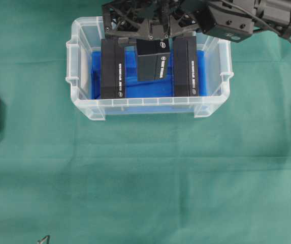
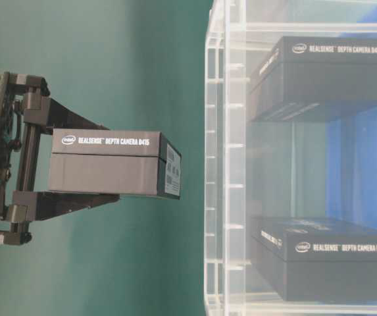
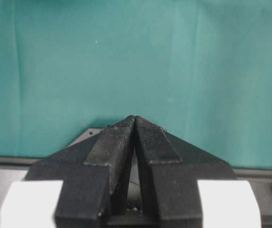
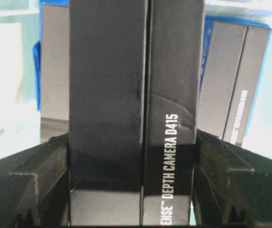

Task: Take the box out of the case with the right arm.
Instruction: 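Lift the middle box straight up out of the case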

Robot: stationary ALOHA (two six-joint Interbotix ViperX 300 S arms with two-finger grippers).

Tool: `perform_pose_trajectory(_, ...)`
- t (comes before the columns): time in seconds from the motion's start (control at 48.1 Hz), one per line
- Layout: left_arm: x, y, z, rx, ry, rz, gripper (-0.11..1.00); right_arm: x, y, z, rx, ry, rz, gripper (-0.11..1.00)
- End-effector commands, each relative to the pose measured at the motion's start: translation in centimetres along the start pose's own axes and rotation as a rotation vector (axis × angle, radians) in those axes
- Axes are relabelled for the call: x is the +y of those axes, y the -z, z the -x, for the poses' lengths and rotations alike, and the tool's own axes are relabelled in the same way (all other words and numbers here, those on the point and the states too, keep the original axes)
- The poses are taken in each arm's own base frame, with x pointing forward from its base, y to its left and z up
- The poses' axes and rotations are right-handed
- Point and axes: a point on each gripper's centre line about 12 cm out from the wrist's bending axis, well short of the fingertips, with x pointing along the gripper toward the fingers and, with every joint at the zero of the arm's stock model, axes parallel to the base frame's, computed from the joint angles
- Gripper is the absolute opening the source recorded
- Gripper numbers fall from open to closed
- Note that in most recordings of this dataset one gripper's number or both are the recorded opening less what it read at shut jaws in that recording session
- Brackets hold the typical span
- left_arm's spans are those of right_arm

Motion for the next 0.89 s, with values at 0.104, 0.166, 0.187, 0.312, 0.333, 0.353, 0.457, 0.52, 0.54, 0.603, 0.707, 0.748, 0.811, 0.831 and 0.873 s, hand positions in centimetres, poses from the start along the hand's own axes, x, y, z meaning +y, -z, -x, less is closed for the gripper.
perform_pose_trajectory(0.104, -0.09, -0.44, 0.67, -0.023, 0.005, -0.002, 0.00, -0.59, -0.22, 3.34, -0.013, -0.076, -0.005, 0.66)
perform_pose_trajectory(0.166, -0.09, -0.44, 0.67, -0.023, 0.005, -0.002, 0.00, -0.61, -0.24, 3.34, -0.014, -0.074, -0.005, 0.66)
perform_pose_trajectory(0.187, -0.10, -0.47, 0.64, -0.021, 0.004, -0.002, 0.00, -0.56, -0.23, 3.26, -0.014, -0.074, -0.005, 0.66)
perform_pose_trajectory(0.312, -0.09, -0.44, 0.67, -0.023, 0.005, -0.002, 0.00, -0.56, -0.23, 3.26, -0.014, -0.074, -0.005, 0.66)
perform_pose_trajectory(0.333, -0.10, -0.47, 0.64, -0.021, 0.004, -0.002, 0.00, -0.59, -0.24, 3.34, -0.014, -0.075, -0.005, 0.66)
perform_pose_trajectory(0.353, -0.10, -0.45, 0.64, -0.020, 0.004, -0.002, 0.00, -0.61, -0.24, 3.34, -0.014, -0.074, -0.005, 0.66)
perform_pose_trajectory(0.457, -0.10, -0.45, 0.59, -0.020, 0.004, -0.002, 0.00, -0.68, -0.22, 3.33, -0.013, -0.068, -0.005, 0.66)
perform_pose_trajectory(0.52, -0.10, -0.47, 0.64, -0.021, 0.004, -0.002, 0.00, -0.70, -0.23, 3.38, -0.013, -0.066, -0.005, 0.66)
perform_pose_trajectory(0.54, -0.10, -0.47, 0.64, -0.021, 0.004, -0.002, 0.00, -0.70, -0.23, 3.38, -0.013, -0.066, -0.005, 0.66)
perform_pose_trajectory(0.603, -0.10, -0.47, 0.68, -0.021, 0.004, -0.002, 0.00, -0.72, -0.22, 3.37, -0.013, -0.065, -0.005, 0.66)
perform_pose_trajectory(0.707, -0.10, -0.49, 0.60, -0.020, 0.004, -0.002, 0.00, -0.71, -0.22, 3.33, -0.013, -0.065, -0.005, 0.66)
perform_pose_trajectory(0.748, -0.10, -0.49, 0.68, -0.023, 0.005, -0.002, 0.00, -0.68, -0.15, 3.31, -0.012, -0.063, -0.004, 0.66)
perform_pose_trajectory(0.811, -0.11, -0.51, 0.65, -0.021, 0.004, -0.002, 0.00, -0.66, -0.08, 3.32, -0.012, -0.065, -0.002, 0.66)
perform_pose_trajectory(0.831, -0.11, -0.51, 0.65, -0.021, 0.004, -0.002, 0.00, -0.70, -0.09, 3.39, -0.012, -0.065, -0.003, 0.66)
perform_pose_trajectory(0.873, -0.10, -0.47, 0.60, -0.018, 0.004, -0.002, 0.00, -0.70, -0.11, 3.39, -0.014, -0.065, -0.003, 0.66)
